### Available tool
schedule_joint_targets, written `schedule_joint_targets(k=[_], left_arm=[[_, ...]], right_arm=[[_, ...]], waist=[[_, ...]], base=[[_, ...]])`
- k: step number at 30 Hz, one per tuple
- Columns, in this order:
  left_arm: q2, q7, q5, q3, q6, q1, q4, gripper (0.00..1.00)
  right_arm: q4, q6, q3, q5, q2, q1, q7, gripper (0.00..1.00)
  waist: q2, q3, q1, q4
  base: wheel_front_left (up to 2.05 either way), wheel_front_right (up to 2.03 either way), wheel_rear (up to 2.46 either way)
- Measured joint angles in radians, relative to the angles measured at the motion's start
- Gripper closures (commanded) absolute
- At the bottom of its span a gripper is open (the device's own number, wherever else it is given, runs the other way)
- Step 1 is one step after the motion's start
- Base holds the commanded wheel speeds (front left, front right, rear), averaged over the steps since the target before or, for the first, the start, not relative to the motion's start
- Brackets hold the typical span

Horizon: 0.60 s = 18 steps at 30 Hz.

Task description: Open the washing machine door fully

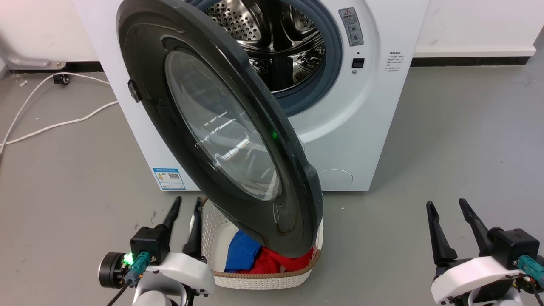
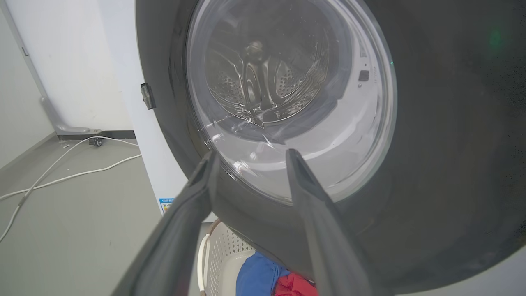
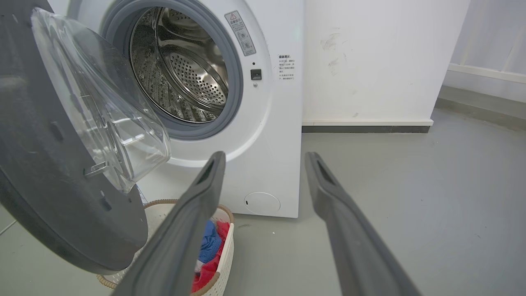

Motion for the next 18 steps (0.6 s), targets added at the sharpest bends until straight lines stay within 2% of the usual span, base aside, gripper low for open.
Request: schedule_joint_targets(k=[10,18], left_arm=[[0.0,0.0,-0.027,0.004,-0.002,-0.002,-0.017,1.0],[0.0,0.0,-0.052,-0.018,0.024,-0.064,-0.172,1.0]], right_arm=[[0.014,0.0,-0.001,0.007,0.0,-0.003,-0.007,0.0],[0.022,0.0,-0.01,0.01,0.002,-0.003,-0.007,0.0]], waist=[[0.0,-0.002,0.0,0.004],[0.0,-0.011,0.0,0.012]], base=[[0.0,0.0,0.0],[0.0,0.0,0.0]])
